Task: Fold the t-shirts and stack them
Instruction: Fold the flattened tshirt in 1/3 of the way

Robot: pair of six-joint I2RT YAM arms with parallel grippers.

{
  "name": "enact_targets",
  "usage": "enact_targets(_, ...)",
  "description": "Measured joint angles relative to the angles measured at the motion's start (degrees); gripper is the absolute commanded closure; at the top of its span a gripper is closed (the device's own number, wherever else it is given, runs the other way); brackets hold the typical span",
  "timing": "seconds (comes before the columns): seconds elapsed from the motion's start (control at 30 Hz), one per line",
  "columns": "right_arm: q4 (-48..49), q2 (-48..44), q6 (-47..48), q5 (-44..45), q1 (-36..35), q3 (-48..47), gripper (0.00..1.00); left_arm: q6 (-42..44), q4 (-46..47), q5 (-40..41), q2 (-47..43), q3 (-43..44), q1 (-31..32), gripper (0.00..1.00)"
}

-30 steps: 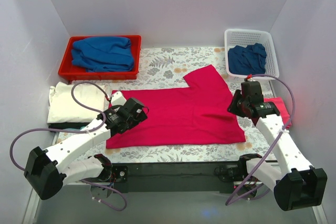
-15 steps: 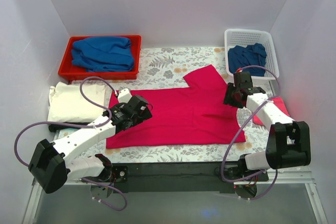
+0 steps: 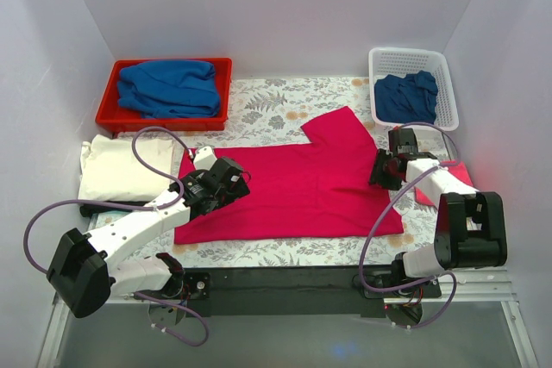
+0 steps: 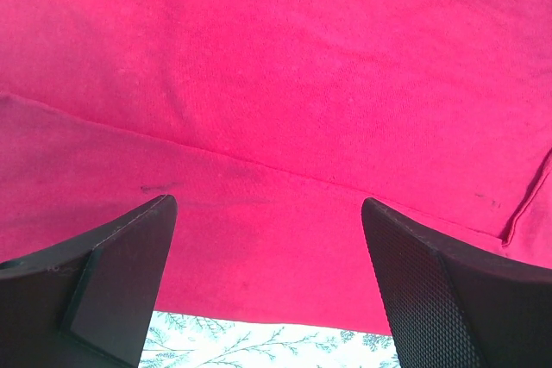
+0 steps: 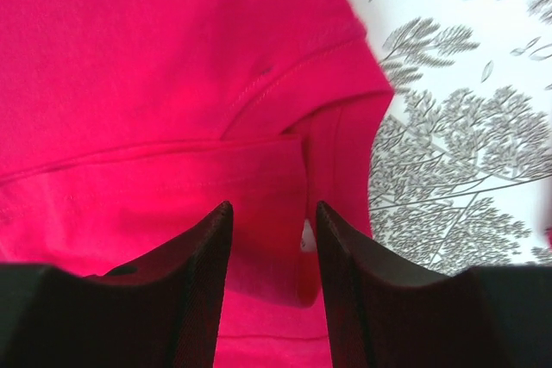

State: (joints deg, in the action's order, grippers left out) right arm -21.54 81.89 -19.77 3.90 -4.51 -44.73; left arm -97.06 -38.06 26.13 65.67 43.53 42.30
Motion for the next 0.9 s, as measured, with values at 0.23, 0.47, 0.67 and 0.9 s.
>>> enact_targets(0.23,0.7,-0.4,-1.0,-2.8,0.0,2.9,0.54,0.0,0.0,0.0,0.0,0.0,0.0,0.12)
enact_targets(0.47,0.9,-1.4,-1.3,-4.9,0.0,4.2,0.81,0.0,0.2,0.0,0.0,-0.7,0.0,0.12)
enact_targets(0.67,0.7,-3.5,-1.4,-5.3,0.0,4.2,0.86,0.0,0.2,0.0,0.0,-0.8,0.0,0.12)
enact_targets(0.9,0.1,-5.5,-1.0,-4.7,0.0,3.8,0.94,0.0,0.2,0.0,0.0,-0.8,0.0,0.12)
